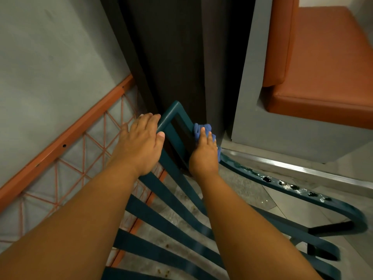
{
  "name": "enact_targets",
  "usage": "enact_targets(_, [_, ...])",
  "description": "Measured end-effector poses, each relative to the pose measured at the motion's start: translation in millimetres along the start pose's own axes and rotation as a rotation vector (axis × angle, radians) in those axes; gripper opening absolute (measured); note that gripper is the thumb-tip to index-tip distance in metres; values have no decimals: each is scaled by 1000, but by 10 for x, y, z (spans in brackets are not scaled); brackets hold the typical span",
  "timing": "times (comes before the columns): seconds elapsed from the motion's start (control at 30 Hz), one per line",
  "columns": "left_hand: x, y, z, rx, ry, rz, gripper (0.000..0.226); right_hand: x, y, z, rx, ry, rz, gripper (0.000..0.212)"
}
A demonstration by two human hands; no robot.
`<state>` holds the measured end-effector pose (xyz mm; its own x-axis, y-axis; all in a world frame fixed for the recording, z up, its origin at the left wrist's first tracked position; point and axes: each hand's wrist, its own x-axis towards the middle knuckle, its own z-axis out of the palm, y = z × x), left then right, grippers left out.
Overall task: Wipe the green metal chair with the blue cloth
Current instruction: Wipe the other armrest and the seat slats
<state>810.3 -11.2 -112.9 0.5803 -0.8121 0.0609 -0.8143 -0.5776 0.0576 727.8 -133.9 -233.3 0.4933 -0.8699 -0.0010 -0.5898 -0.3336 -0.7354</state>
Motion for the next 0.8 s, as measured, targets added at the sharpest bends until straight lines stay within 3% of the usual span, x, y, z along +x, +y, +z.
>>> enact_targets(0.07, [3,1,4,6,-4,4,54,179,-94,-87,-32,-34,68,76])
enact_targets(0.23, [3,21,-16,17,-3,-2,54,25,-225,-26,169,-60,-134,82])
enact_targets(0.33, [-1,25,-14,19,-5,2,54,-245,70,10,33,-31,-172,86])
enact_targets(0.4, [-5,18,-9,20,-1,7,54,-232,240,3,-117,-44,-81,88])
enact_targets(0.53, [-4,24,-17,12,-8,-1,54,57,63,-95,-86,-89,177,80])
enact_targets(0.7, [-6,28,-28,15,-6,-7,54,-191,112,-14,90,-82,-155,85])
enact_targets(0.8, [-13,30,-27,-3,-10,-13,54,-267,396,-15,-88,-65,-134,88])
